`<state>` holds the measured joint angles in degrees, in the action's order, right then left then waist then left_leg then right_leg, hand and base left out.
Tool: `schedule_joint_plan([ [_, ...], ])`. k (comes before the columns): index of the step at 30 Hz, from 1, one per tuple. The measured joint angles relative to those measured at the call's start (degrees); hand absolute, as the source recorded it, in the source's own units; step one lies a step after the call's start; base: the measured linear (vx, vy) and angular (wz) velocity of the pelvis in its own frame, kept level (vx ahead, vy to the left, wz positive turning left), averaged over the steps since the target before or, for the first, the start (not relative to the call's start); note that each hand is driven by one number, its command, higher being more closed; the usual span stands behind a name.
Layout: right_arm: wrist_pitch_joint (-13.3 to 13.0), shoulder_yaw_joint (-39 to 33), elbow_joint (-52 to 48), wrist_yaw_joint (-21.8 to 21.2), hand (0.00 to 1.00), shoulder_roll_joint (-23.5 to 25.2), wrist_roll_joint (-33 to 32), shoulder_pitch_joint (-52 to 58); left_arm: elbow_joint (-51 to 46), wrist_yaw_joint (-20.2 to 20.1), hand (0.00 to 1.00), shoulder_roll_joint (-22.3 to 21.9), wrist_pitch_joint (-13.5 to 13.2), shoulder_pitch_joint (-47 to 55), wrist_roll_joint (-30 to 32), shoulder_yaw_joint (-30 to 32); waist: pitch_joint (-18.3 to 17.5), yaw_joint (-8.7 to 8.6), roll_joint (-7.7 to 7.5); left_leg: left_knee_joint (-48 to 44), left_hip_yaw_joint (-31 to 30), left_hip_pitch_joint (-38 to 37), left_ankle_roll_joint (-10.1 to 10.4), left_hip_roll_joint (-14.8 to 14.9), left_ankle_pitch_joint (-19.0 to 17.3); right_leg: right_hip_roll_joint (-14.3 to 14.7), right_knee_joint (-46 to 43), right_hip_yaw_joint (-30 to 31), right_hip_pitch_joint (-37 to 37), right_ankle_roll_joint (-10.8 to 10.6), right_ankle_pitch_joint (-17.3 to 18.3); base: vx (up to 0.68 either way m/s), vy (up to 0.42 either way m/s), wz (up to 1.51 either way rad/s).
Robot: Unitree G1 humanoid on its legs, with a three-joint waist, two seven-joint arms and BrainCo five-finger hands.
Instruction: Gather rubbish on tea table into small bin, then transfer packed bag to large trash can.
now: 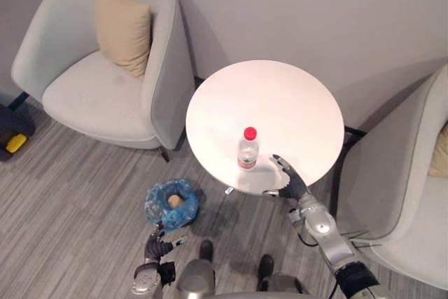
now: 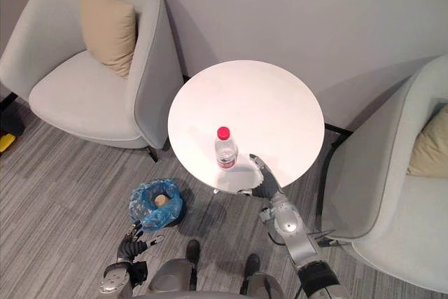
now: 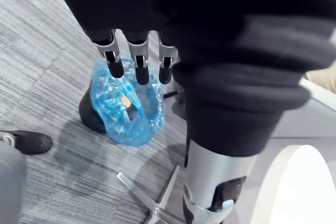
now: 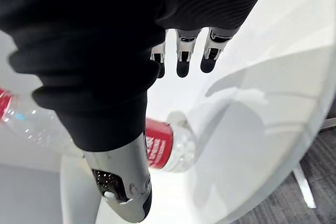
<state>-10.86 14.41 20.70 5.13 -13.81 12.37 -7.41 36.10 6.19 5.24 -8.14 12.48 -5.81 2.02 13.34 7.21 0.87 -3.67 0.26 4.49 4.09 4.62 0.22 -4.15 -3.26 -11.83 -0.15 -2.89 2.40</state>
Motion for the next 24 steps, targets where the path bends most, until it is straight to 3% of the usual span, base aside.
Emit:
schedule_joint_plan([
  [7,0.16,-0.79,3.97,5.2,0.0,1.66,1.22,-7.33,1.11,-0.01,0.0,-0.15,-0.06,0.18,-0.19,-2.26,0.37,0.45,1.93,4.52,-4.95,1.44,-0.17,-0.93,4.4,-0.03,1.12,-5.13,-0.3,0.03,-0.88,-0.08,-0.004,0.41],
  [14,1.27,-5.79,8.46,11.65,0.0,2.86,-0.33,-13.77,1.53,-0.08,0.0,-0.43,-0.1,0.13,-1.43,-3.23,1.3,3.09,3.73,6.11,-9.23,4.93,-0.07,-1.53,6.74,-0.04,1.55,-9.07,-2.15,0.05,-1.29,-0.06,0.003,0.31],
  [22,2.21,-6.8,12.82,12.76,0.0,2.68,-2.96,-21.02,1.44,-1.06,0.0,-0.3,-1.31,0.06,-2.61,-4.76,1.72,3.36,4.41,6.89,-12.06,7.18,0.14,-1.75,8.04,-0.16,0.42,-11.63,-3.85,0.06,-0.32,0.0,-0.01,0.17],
  [23,2.38,-6.8,14.3,13.0,1.0,2.01,-3.05,-22.69,1.44,-1.07,0.0,-0.21,-1.31,0.0,-2.66,-4.85,1.79,3.49,4.45,6.77,-12.73,7.72,0.24,-1.74,8.1,-0.3,-0.72,-11.8,-4.7,0.13,0.27,0.0,-0.021,0.09],
  [24,2.57,-6.85,16.03,13.69,1.0,1.27,-3.28,-24.34,1.44,-1.08,0.0,-0.15,-1.33,0.0,-2.96,-4.92,1.82,3.93,4.51,6.76,-12.85,7.89,0.27,-1.74,8.13,-0.51,-1.86,-11.83,-5.31,0.26,0.92,0.0,-0.019,0.08],
])
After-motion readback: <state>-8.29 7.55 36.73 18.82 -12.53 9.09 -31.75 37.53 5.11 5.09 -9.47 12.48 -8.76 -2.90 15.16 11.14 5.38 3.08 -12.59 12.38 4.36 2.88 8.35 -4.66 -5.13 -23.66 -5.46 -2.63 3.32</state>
